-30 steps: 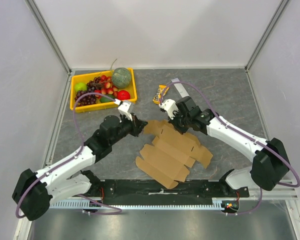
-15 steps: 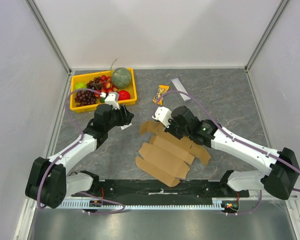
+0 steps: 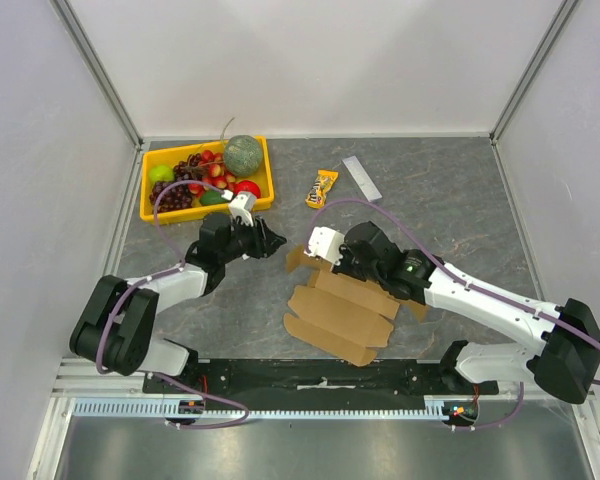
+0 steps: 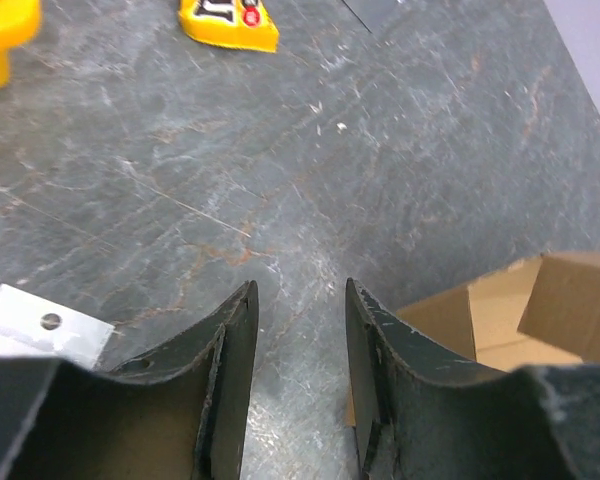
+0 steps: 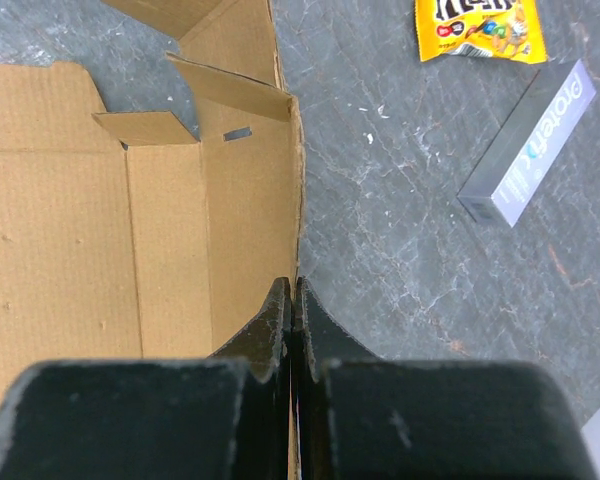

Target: Fold the paper box

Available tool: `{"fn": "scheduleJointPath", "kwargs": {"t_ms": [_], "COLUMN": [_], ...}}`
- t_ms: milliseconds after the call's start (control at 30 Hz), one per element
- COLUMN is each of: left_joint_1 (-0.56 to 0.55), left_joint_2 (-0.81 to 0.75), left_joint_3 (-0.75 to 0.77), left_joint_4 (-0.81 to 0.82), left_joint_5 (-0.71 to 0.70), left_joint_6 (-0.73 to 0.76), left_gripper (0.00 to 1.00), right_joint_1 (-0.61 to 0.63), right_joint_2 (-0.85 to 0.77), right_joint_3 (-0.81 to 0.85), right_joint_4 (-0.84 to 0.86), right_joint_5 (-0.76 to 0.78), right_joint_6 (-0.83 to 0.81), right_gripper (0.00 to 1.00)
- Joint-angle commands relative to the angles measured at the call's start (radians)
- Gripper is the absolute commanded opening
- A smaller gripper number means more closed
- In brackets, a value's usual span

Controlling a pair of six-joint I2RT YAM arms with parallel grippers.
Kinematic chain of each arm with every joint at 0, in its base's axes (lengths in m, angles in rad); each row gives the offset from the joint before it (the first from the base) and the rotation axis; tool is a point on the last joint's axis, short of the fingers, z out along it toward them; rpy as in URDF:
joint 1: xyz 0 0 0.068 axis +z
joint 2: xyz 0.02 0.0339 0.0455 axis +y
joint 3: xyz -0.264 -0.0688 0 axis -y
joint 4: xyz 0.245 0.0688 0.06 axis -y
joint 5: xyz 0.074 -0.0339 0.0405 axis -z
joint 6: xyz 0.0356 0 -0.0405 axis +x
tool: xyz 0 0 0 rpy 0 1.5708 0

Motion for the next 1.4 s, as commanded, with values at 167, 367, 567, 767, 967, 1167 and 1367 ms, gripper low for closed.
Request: {"fn": "scheduleJointPath", "kwargs": {"t_ms": [167, 367, 567, 767, 967, 1167, 1367], "left_joint_1": [-0.040, -0.079, -0.105, -0.119, -0.119, -0.123, -0.125], "left_joint_2": [0.104, 0.117, 0.103, 0.090, 0.078, 0.136, 0.205], "left_joint_3": [-0.034, -0.031, -0.060, -0.090, -0.089, -0.098, -0.109], "left_joint_4": [0.227, 0.243, 0.255, 0.264, 0.260, 0.350, 0.453], "left_joint_5": [0.195, 0.215, 0.224, 0.231, 0.265, 0.352, 0.432], "left_joint_6": [0.025, 0.075, 0.120, 0.158, 0.178, 0.180, 0.169], "left_gripper": [0.46, 0.46, 0.46, 0.46, 0.46, 0.48, 0.54], "right_joint_1": [0.004, 0.005, 0.005, 0.005, 0.005, 0.005, 0.005], "right_joint_2": [0.001, 0.013, 0.015, 0.013, 0.007, -0.017, -0.014], "right_joint_3": [-0.001, -0.023, -0.058, -0.107, -0.112, -0.122, -0.130], "right_joint_4": [0.093, 0.103, 0.153, 0.202, 0.205, 0.189, 0.178], "right_joint_5": [-0.010, -0.012, 0.033, 0.077, 0.088, 0.082, 0.113], "right_joint_6": [-0.028, -0.062, -0.063, -0.060, -0.065, -0.082, -0.097], "right_gripper": [0.00, 0.00, 0.00, 0.00, 0.00, 0.00, 0.00]}}
